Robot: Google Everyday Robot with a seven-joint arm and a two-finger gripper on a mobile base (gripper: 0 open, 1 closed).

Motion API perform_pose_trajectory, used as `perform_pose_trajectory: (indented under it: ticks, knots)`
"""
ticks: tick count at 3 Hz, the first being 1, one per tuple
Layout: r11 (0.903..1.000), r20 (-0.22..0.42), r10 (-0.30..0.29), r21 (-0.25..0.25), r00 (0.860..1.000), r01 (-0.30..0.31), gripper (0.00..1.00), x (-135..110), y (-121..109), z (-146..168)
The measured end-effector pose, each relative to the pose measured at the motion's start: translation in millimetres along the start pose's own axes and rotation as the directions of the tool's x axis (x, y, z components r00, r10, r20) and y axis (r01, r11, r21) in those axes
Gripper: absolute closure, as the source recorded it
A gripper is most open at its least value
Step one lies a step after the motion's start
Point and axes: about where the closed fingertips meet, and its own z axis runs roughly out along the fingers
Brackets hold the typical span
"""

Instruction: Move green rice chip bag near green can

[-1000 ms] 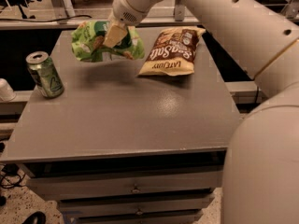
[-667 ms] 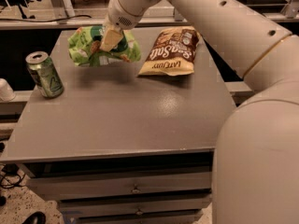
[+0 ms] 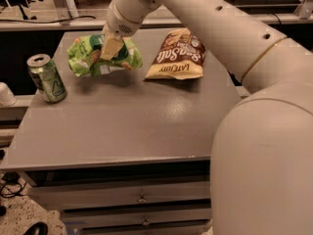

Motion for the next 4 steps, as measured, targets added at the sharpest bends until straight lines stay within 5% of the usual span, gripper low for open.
perform_pose_trajectory:
  ticks: [2,4]
  knots:
    - [0.9975,0.016,-0.038,-0.059,0.999,0.039,1.00,-11,18,22]
    - [0.9960,0.004,-0.040,-0.080,0.999,0.040,0.60,-14,28,34]
